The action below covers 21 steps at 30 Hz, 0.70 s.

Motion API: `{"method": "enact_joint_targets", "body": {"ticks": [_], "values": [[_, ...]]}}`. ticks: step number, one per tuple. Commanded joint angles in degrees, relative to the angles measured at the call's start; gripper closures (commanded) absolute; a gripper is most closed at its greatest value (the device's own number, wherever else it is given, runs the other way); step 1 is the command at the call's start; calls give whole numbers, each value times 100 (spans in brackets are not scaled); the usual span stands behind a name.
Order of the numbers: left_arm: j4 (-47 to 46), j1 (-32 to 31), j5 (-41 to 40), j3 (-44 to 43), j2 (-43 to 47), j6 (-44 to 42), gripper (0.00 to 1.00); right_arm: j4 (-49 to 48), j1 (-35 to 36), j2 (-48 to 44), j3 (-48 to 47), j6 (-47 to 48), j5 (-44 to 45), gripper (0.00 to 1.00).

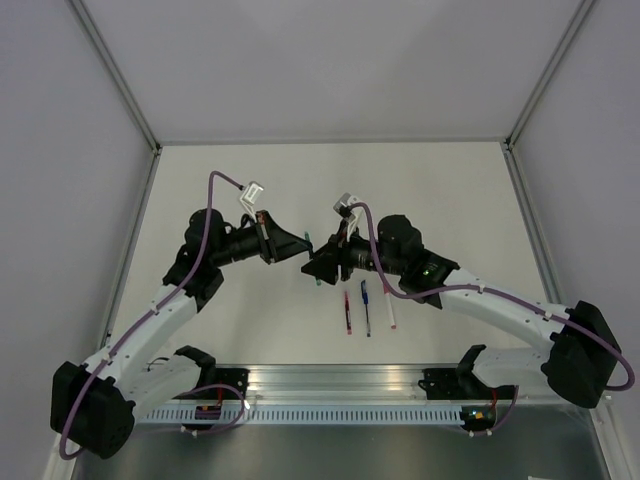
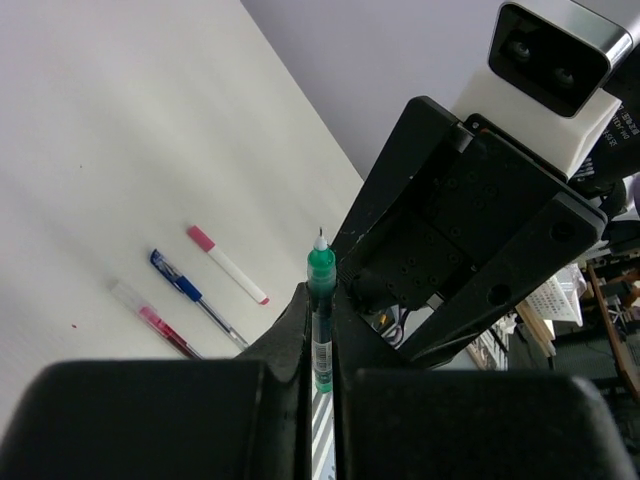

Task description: Insert the pens into the pen caps

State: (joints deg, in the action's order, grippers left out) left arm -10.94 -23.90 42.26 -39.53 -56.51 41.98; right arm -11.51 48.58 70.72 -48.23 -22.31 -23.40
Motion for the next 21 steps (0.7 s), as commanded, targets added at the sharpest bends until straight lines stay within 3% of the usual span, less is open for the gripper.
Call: {"method": "enact_joint_targets", "body": {"ticks": [1,2,3,4,9,10,11,12,13,17,19,21], "values": [[-382,-27,133,94,114,241,98,-598,47,161,85,-186,-156,49],[-374,-27,116,112,131,232,98,-668,55,188,112,-204,-174,54],[-374,-27,116,121,149,223,98,-782,55,223,138,-274,-183,67],[-348,-27,116,121,167,206,98,-792,55,241,147,-292,-174,73],[-242,-27,-33,68,246,171,98,-573,64,293,112,-301,-104,100],[-207,-27,-60,33,237,179,95,-546,55,267,120,-301,-77,100],[2,-27,-243,-54,237,179,74,-459,55,206,121,-292,-69,100],[187,-27,-410,-107,246,179,60,-371,55,162,103,-275,-42,100],[354,-27,-568,-151,281,179,36,-231,55,127,33,-205,54,100],[1075,-27,-1603,-221,369,249,12,762,55,-268,-108,129,669,100],[1926,-18,-1957,-362,282,250,3,1123,55,-453,-3,200,1029,100],[2706,-18,-2519,-652,53,223,0,1325,3,-725,137,200,1275,100]]}}
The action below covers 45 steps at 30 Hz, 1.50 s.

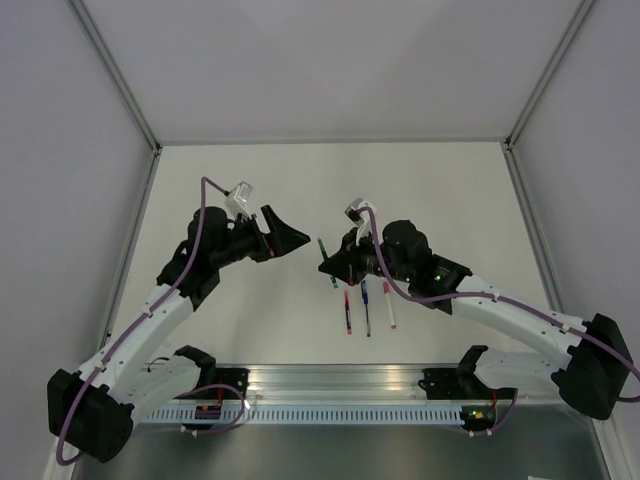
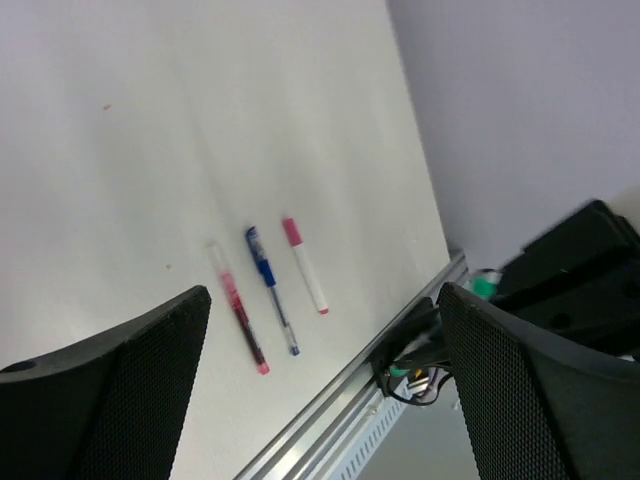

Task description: Insert the pens into the pen caps

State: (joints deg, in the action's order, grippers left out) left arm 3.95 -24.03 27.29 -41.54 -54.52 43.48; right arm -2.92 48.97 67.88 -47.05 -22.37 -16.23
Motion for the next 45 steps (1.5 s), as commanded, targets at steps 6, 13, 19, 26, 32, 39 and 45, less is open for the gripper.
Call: {"method": "enact_joint_targets", "body": {"ticks": [6,13,19,26,32,39,45], "values": [[3198,695,-2438,-689,-874,1363,8,512,-177,-1179,354,92,639,100],[5457,1901,-4414,-733,-807,2295,10,397,-177,-1558,477,40,305,100],[5292,3193,-4478,-188,-181,1858,13,345,-177,-1593,582,31,217,100],[5451,4362,-4725,58,-429,1594,12,380,-177,-1725,653,110,305,100],[5801,4512,-5522,137,-436,2442,13,379,-169,-1708,653,119,269,100],[6391,4574,-6007,102,-497,3447,14,424,-169,-1751,679,163,322,100],[6338,4696,-6174,312,-753,3755,15,432,-169,-1831,697,172,331,100]]}}
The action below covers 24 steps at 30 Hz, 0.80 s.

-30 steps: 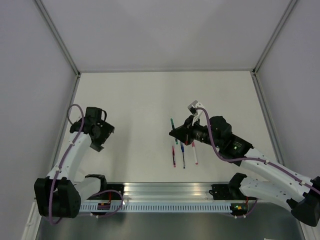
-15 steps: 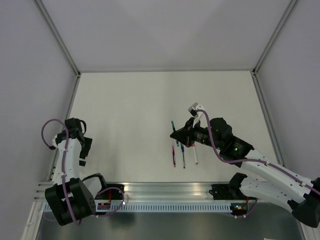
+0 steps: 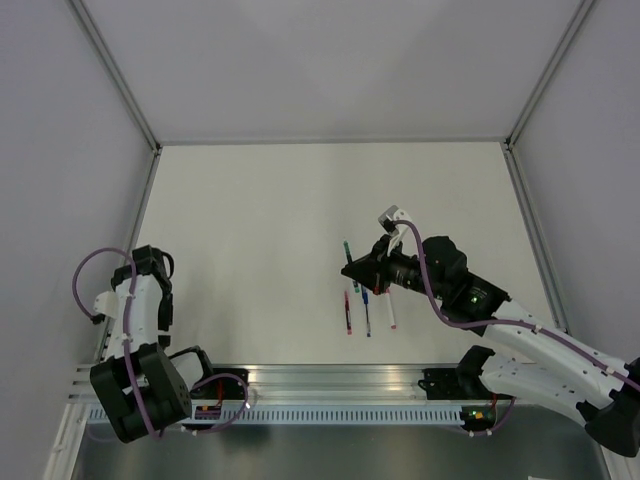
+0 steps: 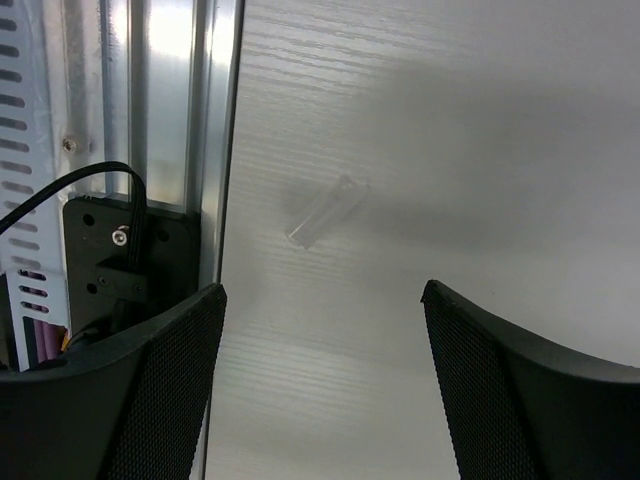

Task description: Insert the pens into the pen caps

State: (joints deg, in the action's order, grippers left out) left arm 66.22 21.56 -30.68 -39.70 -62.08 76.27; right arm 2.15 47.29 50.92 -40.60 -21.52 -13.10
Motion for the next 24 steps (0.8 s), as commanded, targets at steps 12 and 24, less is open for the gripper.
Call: {"method": "enact_joint_targets", "body": {"ticks": [12,24], "values": [[1157,393,-897,-416,83,1628,83,-119,0,-64,43,78,10,100],[1307,393,-931,-257,-1139,2384,98,-145,-9,-29,96,78,97,100]]}}
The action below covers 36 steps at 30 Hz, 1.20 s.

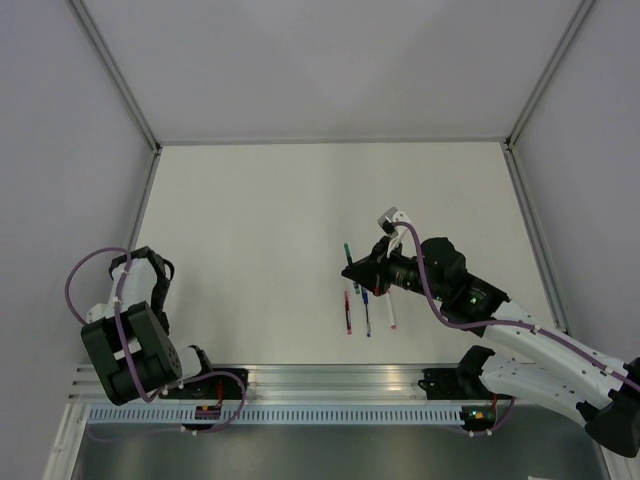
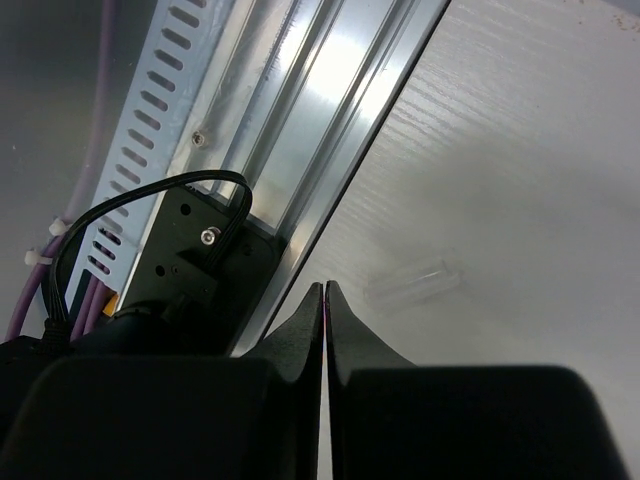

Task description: Insert the pens into the pen caps

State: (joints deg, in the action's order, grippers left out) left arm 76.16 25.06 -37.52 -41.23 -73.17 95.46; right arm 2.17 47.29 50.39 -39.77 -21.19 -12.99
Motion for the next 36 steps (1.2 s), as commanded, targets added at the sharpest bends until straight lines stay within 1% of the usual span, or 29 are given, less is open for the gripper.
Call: {"method": "enact_joint_targets", "body": {"ticks": [1,2,6,12,16,22,23,25,32,36], "values": [[251,78,-273,-96,-83,439,98,-138,-9,32,4,45,87,100],[50,130,-282,-52,-136,360,98,-138,-9,50,4,45,78,100],[-5,184,-335,-43,-558,517,98,-147,-9,50,13,27,43,100],[-285,184,-406,89,-786,561,98,-165,-9,32,-5,27,42,100],[-181,184,-423,-60,-1050,632,98,-165,-9,41,13,27,78,100],[-487,184,-406,-78,-1007,185,98,-165,0,41,13,45,95,100],[-784,184,-353,-34,-981,9,98,-165,0,32,30,45,95,100],[-1023,201,-204,71,-963,-185,98,-165,0,23,30,54,113,100],[-1173,201,-256,28,-1033,-352,98,-165,-9,-3,40,27,122,100],[-1192,210,-291,-60,-1270,-432,98,-165,-9,-56,57,27,130,100]]}}
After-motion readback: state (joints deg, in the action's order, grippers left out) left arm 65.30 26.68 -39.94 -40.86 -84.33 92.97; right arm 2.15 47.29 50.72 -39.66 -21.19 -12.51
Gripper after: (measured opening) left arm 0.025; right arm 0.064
